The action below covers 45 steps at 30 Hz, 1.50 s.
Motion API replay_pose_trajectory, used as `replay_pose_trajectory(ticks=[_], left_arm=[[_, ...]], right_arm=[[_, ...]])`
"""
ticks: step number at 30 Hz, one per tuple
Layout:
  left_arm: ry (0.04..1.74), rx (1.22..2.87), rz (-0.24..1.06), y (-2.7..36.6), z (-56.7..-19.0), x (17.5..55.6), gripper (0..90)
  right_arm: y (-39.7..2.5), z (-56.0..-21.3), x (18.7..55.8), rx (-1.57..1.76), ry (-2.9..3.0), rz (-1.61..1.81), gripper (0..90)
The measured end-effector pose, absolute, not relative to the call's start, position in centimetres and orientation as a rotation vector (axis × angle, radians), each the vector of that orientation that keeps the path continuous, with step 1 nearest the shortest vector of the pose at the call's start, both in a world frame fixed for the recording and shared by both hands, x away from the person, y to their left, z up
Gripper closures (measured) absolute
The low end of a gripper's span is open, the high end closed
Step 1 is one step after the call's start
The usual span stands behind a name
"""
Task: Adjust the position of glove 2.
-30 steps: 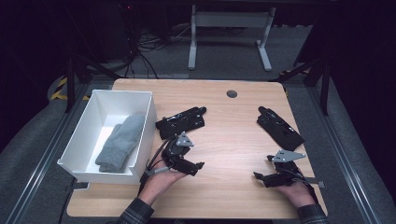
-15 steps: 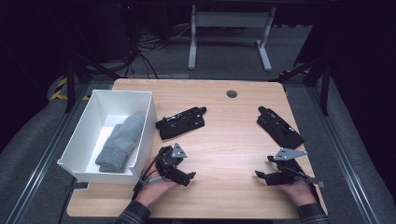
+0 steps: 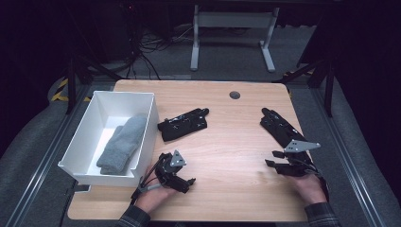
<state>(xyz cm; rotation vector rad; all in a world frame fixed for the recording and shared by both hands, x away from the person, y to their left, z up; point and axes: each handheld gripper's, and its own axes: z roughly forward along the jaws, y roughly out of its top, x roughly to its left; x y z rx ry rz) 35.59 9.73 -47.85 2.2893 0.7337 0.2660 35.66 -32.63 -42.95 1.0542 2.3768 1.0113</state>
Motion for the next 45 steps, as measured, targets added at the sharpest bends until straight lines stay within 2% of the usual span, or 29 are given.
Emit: replay_pose_trajectory(ticks=[2,3,4,5,8,17,29,45], left_arm=[[0.735,2.289,0.267,9.7,-47.8,35.6,0.1],[0.735,2.289,0.267,9.7,-47.8,35.6,0.2],[0.738,2.288,0.268,9.8,-47.8,35.6,0.6],[0.738,2.288,0.268,9.8,-47.8,35.6,0.6],[0.737,2.288,0.269,9.8,-47.8,35.6,0.6],[0.735,2.282,0.262,9.8,-47.8,35.6,1.6],[0.731,2.284,0.262,9.9,-47.9,35.6,1.4],[0.724,2.288,0.260,9.9,-47.8,35.7,1.0]], right_arm=[[-32.8,-42.6,36.1,1.058,2.370,1.023,66.2],[-32.8,-42.6,36.1,1.058,2.370,1.023,66.2],[-33.1,-42.3,36.7,1.066,2.360,1.010,77.5],[-33.2,-42.2,36.9,1.069,2.355,1.011,81.7],[-33.8,-41.8,37.5,1.082,2.327,1.027,89.6],[-36.3,-41.4,40.7,1.165,2.244,0.968,90.0],[-39.1,-43.8,42.4,1.294,2.240,0.818,90.0],[-38.0,-44.4,42.3,1.270,2.346,0.830,90.0]])
